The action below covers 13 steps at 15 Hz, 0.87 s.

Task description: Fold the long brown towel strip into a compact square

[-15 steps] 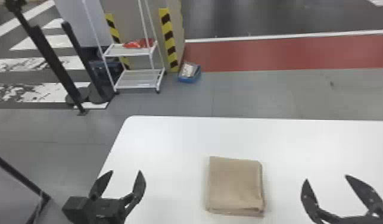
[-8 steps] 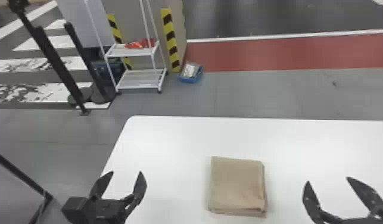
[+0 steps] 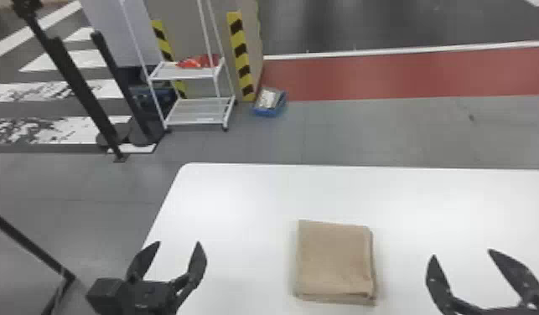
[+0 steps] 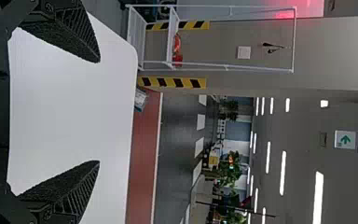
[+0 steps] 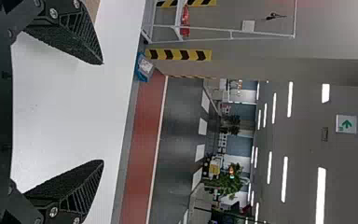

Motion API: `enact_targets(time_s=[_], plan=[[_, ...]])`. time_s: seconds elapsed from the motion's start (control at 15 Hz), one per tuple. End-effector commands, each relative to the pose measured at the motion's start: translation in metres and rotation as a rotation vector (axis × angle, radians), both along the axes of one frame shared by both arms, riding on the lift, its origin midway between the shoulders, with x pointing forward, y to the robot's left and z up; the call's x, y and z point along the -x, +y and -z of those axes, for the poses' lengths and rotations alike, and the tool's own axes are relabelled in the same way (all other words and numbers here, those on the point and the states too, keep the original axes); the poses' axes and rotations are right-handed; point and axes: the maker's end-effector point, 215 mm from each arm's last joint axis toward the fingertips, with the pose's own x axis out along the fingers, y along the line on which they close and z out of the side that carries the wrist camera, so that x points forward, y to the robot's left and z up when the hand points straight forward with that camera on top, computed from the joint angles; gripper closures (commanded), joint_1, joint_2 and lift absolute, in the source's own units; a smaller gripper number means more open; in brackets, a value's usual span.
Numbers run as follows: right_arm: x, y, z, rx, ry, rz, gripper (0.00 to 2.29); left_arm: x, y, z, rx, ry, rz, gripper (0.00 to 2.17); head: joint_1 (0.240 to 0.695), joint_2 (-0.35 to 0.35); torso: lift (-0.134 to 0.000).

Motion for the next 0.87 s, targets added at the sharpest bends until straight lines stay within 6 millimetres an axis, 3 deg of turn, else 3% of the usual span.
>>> enact_targets(time_s=[0.0,0.8], plan=[[0.0005,0.0003,0.0007,-0.001,0.001,0.001,0.14,0.0009,-0.0009,0.0014,0.004,0.002,0.001,0.11,0.695,0.187,0.0],[0.0027,0.0031,0.0023,-0.006,0.0,-0.004,0.14,0.0028,-0.0014,0.0021,0.006,0.003,0.002,0.11,0.695,0.189,0.0]])
